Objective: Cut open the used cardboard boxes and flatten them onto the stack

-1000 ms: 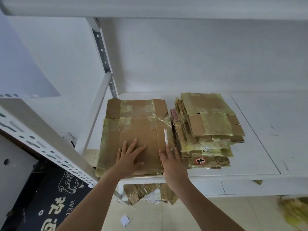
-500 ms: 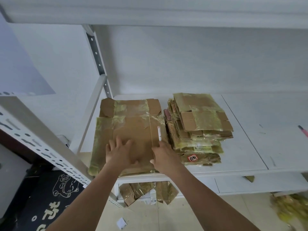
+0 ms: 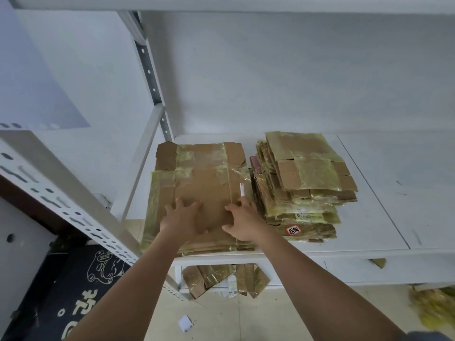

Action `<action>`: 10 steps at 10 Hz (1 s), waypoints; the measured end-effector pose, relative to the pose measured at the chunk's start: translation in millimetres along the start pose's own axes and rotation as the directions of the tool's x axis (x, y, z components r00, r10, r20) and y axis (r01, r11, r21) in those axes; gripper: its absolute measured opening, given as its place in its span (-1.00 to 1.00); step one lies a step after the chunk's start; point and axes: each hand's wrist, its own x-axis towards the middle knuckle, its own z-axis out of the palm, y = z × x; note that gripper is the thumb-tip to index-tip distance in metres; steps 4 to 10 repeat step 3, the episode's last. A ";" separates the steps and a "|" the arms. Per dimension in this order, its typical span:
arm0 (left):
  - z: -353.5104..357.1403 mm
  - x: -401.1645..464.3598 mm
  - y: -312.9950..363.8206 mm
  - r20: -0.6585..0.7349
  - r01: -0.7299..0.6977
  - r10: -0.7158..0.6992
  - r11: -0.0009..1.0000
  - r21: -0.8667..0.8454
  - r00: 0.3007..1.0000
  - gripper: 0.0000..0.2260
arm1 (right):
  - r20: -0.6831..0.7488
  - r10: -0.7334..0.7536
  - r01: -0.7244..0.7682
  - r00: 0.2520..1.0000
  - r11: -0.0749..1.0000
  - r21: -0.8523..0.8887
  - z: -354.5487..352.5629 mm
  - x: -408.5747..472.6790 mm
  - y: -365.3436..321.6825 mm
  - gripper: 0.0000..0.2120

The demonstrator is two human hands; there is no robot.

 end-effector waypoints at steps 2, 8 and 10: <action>-32.8 -28.1 -0.5 -0.277 0.015 -0.050 0.992 -0.125 0.960 -0.65 | -0.270 -0.166 0.169 0.949 0.986 -0.013 -43.5 -29.9 -13.3 -0.64; -55.4 -50.8 10.5 -0.521 -0.049 0.003 0.996 -0.074 0.853 -0.73 | -0.422 -0.320 0.240 0.848 0.943 -0.232 -65.6 -51.4 -17.4 -0.69; -55.4 -50.8 10.5 -0.521 -0.049 0.003 0.996 -0.074 0.853 -0.73 | -0.422 -0.320 0.240 0.848 0.943 -0.232 -65.6 -51.4 -17.4 -0.69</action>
